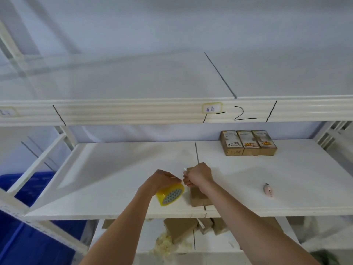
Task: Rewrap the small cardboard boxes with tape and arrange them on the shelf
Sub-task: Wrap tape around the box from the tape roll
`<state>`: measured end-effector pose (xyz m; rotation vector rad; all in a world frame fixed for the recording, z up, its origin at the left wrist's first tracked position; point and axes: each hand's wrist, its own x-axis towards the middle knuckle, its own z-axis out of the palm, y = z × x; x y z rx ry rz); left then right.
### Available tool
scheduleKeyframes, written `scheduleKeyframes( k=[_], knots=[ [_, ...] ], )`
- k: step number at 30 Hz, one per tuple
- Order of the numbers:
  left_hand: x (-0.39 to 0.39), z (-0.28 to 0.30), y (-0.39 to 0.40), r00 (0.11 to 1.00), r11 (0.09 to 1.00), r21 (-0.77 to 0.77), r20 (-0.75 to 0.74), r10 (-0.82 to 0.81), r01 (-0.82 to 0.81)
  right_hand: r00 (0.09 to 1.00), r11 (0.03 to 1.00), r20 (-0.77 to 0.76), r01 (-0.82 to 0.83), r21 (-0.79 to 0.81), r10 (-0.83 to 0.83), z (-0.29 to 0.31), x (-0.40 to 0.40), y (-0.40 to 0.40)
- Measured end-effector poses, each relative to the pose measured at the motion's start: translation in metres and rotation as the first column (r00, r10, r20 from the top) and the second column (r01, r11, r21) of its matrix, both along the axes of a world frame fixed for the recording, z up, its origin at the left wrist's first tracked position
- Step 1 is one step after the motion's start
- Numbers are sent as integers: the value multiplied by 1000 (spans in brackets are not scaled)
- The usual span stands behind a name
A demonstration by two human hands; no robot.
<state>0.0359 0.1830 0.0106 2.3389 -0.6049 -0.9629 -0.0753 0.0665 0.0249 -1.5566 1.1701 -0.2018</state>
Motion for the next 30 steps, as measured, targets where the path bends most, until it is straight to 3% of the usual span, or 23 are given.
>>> scheduleKeyframes(
  k=[7,10,13,15,17,21,26,30],
  knots=[
    [1,0,-25,972,969,246,226,-64,7,999,999,-1,-40,0,40,5,-5,-18],
    [-1,6,-36,967,966,254,229,-109,48,1000,1000,12,2,21,-2,8,-6,-35],
    [-2,10,-25,1000,992,-123,7,11,-10,997,984,69,-44,173,32,15,-10,-58],
    [-6,11,-10,992,931,-359,-126,25,-69,987,948,115,-142,286,113,20,-17,-68],
    [-10,9,-2,983,903,-419,-185,21,-98,982,924,116,-181,336,150,17,-25,-75],
    [-13,5,4,982,915,-403,-180,-54,-23,981,906,103,-193,377,166,7,-34,-77],
    [-8,0,-15,993,965,-258,-113,21,-50,981,877,84,-192,441,173,4,-34,-81],
    [0,-14,-33,1000,989,-148,-7,-1,0,991,942,-34,-116,315,133,3,-29,-84]
  ],
)
